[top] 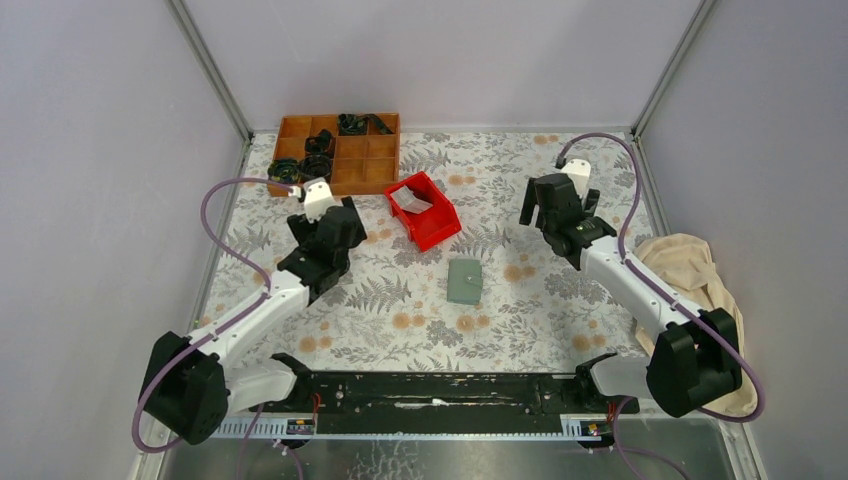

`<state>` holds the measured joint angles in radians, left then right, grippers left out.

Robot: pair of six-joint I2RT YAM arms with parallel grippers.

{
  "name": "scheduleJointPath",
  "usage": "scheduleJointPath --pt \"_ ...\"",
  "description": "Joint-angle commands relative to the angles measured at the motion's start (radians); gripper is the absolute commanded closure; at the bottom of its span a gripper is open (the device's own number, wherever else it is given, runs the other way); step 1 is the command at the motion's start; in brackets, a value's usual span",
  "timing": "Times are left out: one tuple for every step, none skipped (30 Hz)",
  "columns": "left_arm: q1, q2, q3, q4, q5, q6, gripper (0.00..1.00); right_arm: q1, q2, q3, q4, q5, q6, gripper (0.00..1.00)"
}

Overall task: Put the credit cards into the card holder
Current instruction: Reset both arms

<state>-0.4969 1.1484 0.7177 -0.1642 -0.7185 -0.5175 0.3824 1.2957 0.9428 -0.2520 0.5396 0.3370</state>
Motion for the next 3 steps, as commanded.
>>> scheduleJointPath --pt "0.015 -0.009 -0.01 0.055 -0.035 -0.005 0.07 -0.003 -0.023 0.027 0.027 0.025 0.006 0.0" --pt "0.017 -0.009 -0.01 0.054 -0.037 -0.004 0.07 -0.003 -0.029 0.024 0.036 0.024 0.001 0.0" --pt "0.017 -0.007 -0.011 0.056 -0.036 -0.004 0.07 -0.003 -0.032 0.018 0.047 0.027 -0.005 0.0"
